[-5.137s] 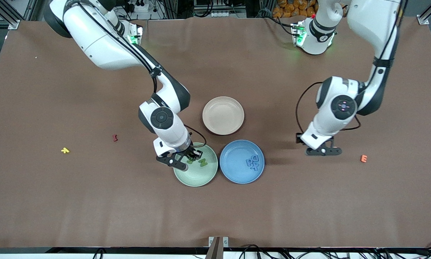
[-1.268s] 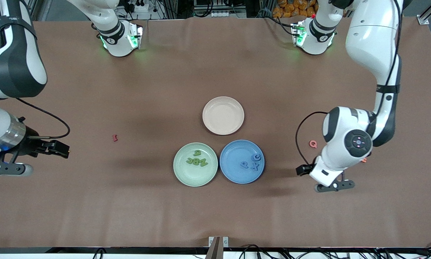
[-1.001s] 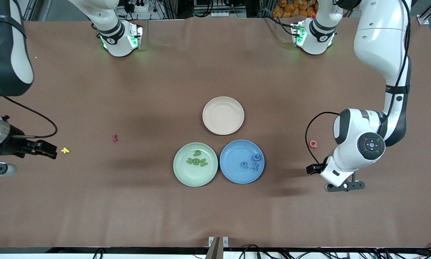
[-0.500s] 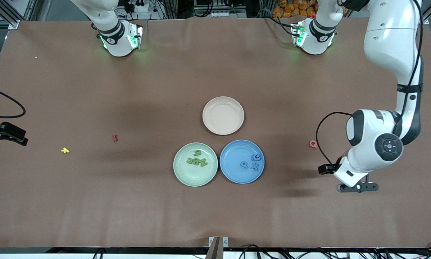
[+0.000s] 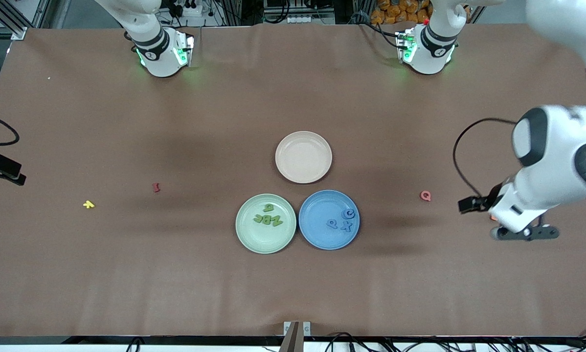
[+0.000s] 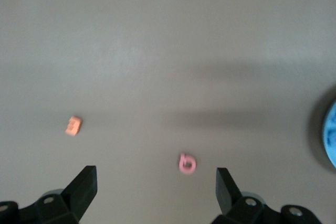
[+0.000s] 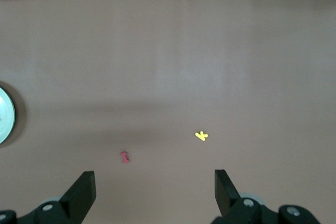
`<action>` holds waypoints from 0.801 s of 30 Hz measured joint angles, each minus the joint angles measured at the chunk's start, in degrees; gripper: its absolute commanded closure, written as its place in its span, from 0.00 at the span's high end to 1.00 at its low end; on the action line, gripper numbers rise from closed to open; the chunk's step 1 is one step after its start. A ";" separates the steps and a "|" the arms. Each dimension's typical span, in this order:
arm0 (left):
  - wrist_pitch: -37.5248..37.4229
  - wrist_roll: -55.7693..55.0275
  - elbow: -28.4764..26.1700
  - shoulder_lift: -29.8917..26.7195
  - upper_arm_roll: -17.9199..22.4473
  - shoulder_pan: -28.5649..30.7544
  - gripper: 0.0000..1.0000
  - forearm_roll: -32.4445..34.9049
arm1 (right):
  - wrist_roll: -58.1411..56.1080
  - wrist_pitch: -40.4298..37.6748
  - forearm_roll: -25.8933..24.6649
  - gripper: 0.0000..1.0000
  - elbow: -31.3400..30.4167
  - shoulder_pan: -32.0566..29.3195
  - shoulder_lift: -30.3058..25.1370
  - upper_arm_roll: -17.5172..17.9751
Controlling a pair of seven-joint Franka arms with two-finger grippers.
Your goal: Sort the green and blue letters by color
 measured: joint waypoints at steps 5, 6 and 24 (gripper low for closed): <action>-6.18 1.00 -0.16 -6.61 0.02 1.17 1.00 0.04 | -0.03 -0.24 0.88 1.00 -1.07 3.84 -1.91 -3.92; -7.09 1.06 -0.21 -7.69 0.01 1.37 1.00 0.04 | -0.03 -0.24 1.18 1.00 -1.33 4.93 -2.33 -5.21; -13.00 2.33 -6.83 -24.27 -0.07 4.33 1.00 0.05 | -1.65 3.31 5.91 1.00 -11.47 14.42 -10.47 -16.06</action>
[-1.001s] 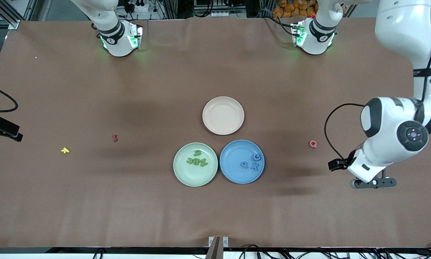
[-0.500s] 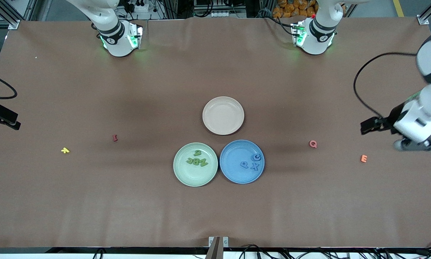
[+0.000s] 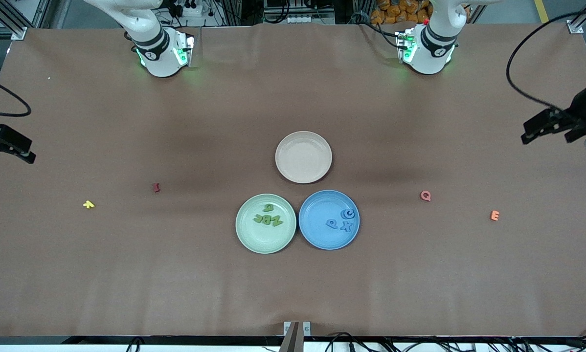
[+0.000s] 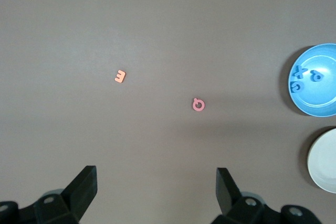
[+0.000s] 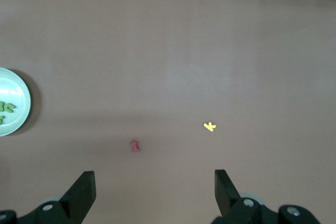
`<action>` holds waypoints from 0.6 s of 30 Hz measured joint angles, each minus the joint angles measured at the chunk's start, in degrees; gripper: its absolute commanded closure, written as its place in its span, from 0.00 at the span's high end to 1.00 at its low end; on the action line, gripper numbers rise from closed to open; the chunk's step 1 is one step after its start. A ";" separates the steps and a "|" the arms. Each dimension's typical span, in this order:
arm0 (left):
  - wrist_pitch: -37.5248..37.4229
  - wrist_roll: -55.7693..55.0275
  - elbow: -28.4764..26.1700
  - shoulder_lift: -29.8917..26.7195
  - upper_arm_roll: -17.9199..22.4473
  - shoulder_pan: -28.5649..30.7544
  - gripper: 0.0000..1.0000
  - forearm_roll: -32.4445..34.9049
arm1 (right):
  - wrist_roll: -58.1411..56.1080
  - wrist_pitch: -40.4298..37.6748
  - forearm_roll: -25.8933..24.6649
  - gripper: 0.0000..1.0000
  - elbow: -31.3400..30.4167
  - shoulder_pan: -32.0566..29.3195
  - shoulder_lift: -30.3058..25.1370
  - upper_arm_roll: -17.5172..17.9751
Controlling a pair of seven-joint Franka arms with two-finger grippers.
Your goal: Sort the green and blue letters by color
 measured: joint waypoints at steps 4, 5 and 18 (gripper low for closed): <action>-1.54 0.00 -1.17 -3.74 -0.05 0.02 1.00 0.00 | 0.00 0.16 0.41 1.00 -1.68 0.44 -1.27 -0.10; -1.72 0.00 -1.56 -4.67 -0.07 0.02 1.00 0.00 | 0.00 0.15 0.80 1.00 -2.05 0.46 -1.58 -0.10; -1.82 0.00 -4.01 -7.94 -2.10 0.25 1.00 0.00 | -2.16 -0.29 3.51 1.00 -3.77 0.93 -4.74 -0.24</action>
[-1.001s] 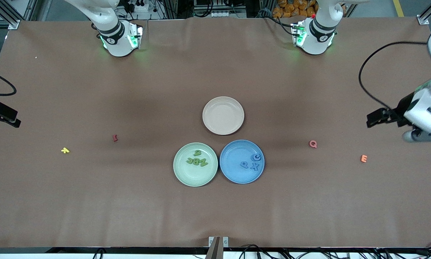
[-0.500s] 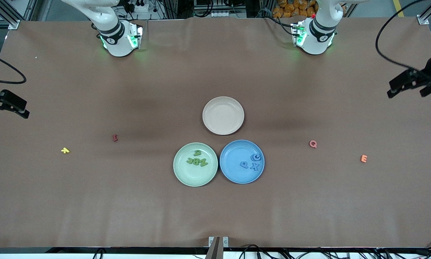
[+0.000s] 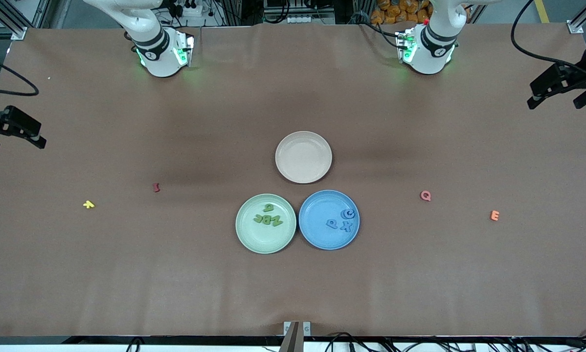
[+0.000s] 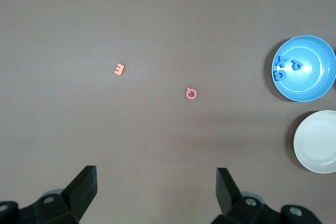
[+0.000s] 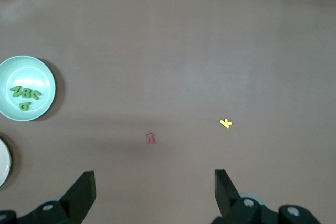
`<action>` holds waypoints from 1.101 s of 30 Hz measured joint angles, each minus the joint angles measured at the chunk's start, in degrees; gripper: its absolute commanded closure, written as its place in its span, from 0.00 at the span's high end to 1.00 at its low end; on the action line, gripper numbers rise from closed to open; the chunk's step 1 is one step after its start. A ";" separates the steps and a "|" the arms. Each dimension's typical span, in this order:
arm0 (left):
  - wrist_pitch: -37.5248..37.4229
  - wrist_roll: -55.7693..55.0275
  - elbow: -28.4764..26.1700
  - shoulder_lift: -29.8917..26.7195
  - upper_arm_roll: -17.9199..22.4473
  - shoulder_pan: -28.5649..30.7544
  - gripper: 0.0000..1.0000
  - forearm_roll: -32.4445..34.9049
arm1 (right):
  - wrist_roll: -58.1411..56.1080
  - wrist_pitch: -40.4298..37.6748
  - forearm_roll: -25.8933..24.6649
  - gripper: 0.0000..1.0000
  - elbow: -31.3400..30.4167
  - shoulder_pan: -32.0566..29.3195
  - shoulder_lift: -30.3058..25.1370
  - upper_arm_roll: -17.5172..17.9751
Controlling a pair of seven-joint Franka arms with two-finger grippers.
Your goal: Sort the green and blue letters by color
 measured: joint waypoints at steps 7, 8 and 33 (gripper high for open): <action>0.01 0.00 -0.32 0.00 -2.45 1.97 1.00 0.00 | -0.06 -0.36 0.02 1.00 -1.89 1.13 -1.89 -0.65; 0.01 0.00 -0.34 0.00 -2.58 2.10 1.00 0.00 | -0.08 -0.42 0.02 1.00 -2.02 1.13 -1.97 -0.67; 0.09 -0.09 -0.48 1.04 -2.95 2.82 1.00 0.00 | -0.45 -1.72 0.14 1.00 -4.08 2.61 -2.13 -0.74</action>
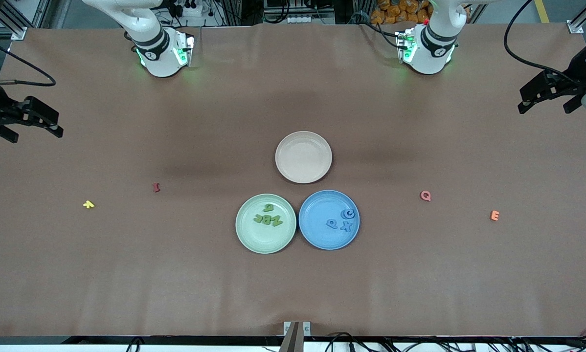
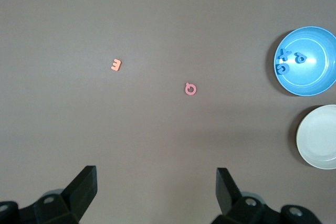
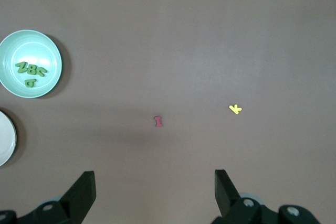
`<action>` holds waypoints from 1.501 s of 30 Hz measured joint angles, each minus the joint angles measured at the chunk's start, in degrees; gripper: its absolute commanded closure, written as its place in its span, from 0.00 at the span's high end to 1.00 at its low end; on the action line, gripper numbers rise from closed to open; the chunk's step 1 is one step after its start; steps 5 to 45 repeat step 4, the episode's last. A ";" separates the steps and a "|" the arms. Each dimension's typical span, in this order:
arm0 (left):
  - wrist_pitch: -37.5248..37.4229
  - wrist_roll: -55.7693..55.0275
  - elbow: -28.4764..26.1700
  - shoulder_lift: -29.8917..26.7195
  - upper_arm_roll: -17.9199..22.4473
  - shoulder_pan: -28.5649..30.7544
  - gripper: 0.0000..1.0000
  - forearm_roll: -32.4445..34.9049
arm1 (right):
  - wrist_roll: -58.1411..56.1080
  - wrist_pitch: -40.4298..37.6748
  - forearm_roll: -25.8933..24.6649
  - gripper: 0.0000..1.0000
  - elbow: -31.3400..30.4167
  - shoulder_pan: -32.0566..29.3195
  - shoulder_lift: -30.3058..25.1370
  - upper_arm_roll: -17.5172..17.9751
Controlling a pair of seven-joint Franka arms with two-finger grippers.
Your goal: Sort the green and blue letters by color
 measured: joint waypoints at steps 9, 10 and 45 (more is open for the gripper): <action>0.00 0.00 0.00 0.00 0.00 0.14 1.00 0.00 | 0.00 -0.09 0.01 1.00 -0.65 0.41 0.00 0.01; 0.00 0.00 0.00 0.00 0.00 0.14 1.00 0.00 | 0.00 -0.09 0.01 1.00 -0.65 0.41 0.00 0.01; 0.00 0.00 0.00 0.00 0.00 0.14 1.00 0.00 | 0.00 -0.09 0.01 1.00 -0.65 0.41 0.00 0.01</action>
